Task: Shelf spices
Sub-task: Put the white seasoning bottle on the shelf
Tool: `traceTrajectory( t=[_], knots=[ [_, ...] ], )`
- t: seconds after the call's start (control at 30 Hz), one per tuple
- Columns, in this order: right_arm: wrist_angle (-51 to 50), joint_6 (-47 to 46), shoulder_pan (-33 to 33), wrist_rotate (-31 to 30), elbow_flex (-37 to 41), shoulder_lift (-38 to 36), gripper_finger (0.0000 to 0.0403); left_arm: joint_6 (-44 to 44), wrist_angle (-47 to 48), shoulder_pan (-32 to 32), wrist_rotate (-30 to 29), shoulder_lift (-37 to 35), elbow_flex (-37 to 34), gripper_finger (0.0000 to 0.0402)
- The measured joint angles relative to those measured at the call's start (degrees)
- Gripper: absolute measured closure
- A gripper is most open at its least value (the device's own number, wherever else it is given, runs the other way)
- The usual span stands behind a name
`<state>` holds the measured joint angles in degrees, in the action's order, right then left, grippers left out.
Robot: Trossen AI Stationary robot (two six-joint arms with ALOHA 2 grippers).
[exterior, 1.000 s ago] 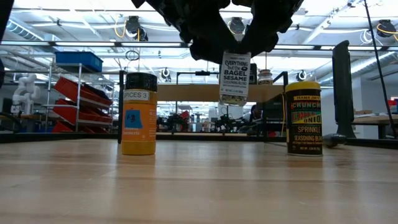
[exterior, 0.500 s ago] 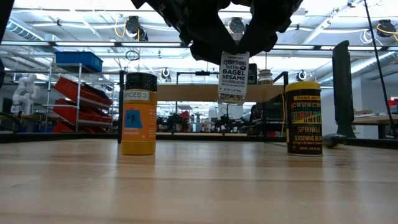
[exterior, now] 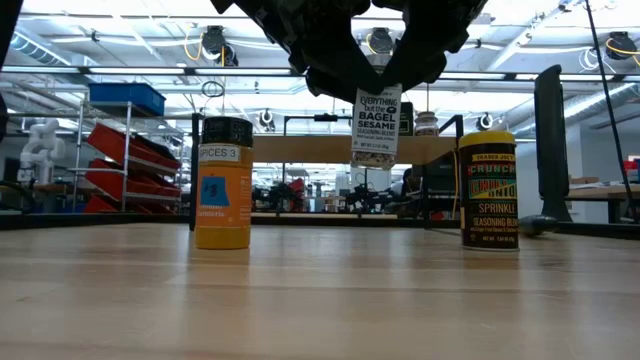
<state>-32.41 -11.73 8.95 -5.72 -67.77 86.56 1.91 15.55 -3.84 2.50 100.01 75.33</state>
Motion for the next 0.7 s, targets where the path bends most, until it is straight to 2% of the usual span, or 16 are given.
traceTrajectory(
  t=[0.33,0.7],
  knots=[
    [-0.03,-0.19,0.19,0.0,0.0,0.0,0.0218,0.02,-0.02,0.0,0.01,-0.02,0.0,0.0194],
    [-1.98,-1.26,0.59,-3.5,0.0,-3.99,0.012,0.09,0.64,0.0,0.04,-0.02,0.0,0.0191]
  ],
)
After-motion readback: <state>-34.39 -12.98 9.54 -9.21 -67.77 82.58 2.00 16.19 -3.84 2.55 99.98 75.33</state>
